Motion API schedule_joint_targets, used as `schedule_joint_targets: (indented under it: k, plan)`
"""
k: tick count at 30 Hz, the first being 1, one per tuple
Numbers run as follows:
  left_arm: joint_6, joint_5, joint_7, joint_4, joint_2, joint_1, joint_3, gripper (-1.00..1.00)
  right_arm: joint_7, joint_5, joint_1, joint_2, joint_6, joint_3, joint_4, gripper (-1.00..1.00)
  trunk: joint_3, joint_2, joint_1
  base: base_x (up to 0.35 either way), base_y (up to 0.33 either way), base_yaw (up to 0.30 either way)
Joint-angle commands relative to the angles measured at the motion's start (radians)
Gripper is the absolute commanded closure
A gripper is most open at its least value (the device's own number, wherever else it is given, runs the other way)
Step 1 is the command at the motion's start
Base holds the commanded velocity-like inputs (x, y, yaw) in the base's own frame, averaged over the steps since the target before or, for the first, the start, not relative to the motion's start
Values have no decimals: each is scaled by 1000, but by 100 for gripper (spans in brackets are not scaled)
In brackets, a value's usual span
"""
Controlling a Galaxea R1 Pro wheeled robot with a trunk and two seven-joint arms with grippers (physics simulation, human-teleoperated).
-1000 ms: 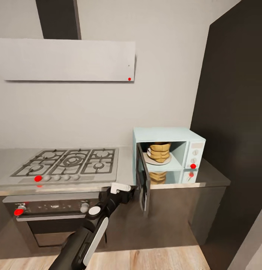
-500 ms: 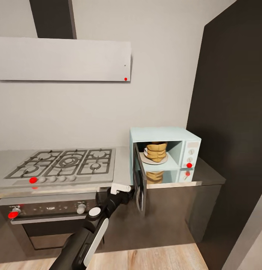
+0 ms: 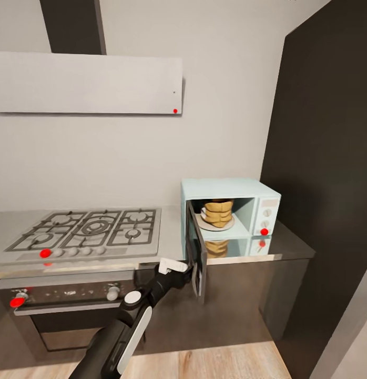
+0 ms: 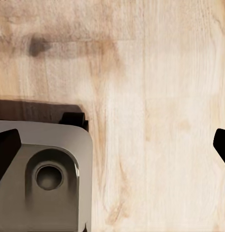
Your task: In the kitchen, take the popcorn bag from the countertop, put it into the microwave, and heat it until the popcorn is cooked so the cooked popcorn ends up inside the bag.
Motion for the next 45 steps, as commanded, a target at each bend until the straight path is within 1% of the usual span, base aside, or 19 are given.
schedule_joint_targets:
  k: [1,26,45]
  plan:
    - [7,12,-2,-1,0,0,1,-100,1,5,-1,0,-5,-7,3,-100,-1,-1,0,0,0,-131]
    - [4,11,-1,0,0,0,0,-100,1,5,-1,-1,-5,-7,3,-100,-1,-1,0,0,0,-127]
    - [5,9,-2,-5,1,0,0,-100,1,5,-1,0,-5,-7,3,-100,-1,-1,0,0,0,-192]
